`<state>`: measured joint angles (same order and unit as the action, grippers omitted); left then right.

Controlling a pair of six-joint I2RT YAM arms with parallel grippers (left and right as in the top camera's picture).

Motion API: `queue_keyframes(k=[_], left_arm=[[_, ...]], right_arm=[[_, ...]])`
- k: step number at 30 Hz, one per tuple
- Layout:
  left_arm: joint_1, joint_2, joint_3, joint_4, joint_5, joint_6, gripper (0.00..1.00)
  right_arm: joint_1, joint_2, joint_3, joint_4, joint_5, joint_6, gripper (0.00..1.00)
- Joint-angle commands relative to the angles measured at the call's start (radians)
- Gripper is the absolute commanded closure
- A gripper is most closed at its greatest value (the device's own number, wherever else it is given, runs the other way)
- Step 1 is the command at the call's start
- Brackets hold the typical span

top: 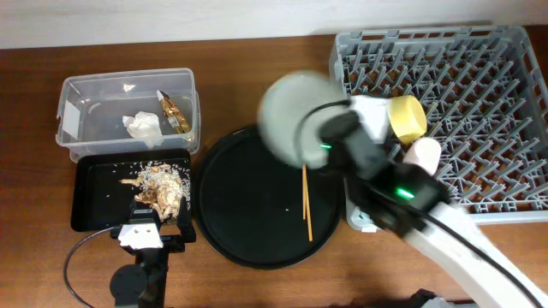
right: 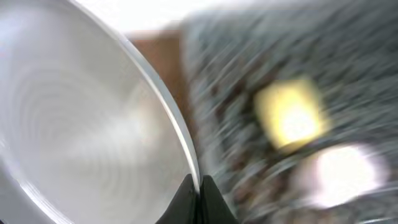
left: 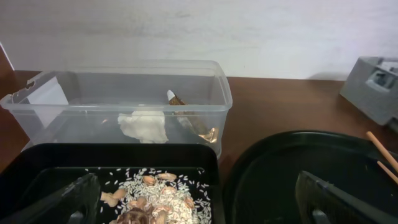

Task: Sort waste into correct bins and load items into the dishwasher rack
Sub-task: 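Grasp the grey plate with the right gripper and stand it in the rack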

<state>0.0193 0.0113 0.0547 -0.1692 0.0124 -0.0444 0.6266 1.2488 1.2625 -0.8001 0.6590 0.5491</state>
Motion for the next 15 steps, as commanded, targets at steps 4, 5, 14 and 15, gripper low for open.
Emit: queue_keyframes(k=[4, 5, 14, 15], left_arm=[[0.005, -0.005, -0.005, 0.0, 0.008, 0.012, 0.01], [0.005, -0.005, -0.005, 0.0, 0.008, 0.012, 0.01], [0.005, -0.005, -0.005, 0.0, 0.008, 0.012, 0.01], [0.005, -0.005, -0.005, 0.0, 0.008, 0.012, 0.01]], right_arm=[[-0.475, 0.039, 0.002, 0.34, 0.488, -0.478, 0.96], [-0.516, 0.085, 0.002, 0.395, 0.485, -0.546, 0.96], [-0.644, 0.587, 0.002, 0.77, 0.504, -1.019, 0.87], [-0.608, 0.574, 0.002, 0.779, 0.505, -1.02, 0.32]])
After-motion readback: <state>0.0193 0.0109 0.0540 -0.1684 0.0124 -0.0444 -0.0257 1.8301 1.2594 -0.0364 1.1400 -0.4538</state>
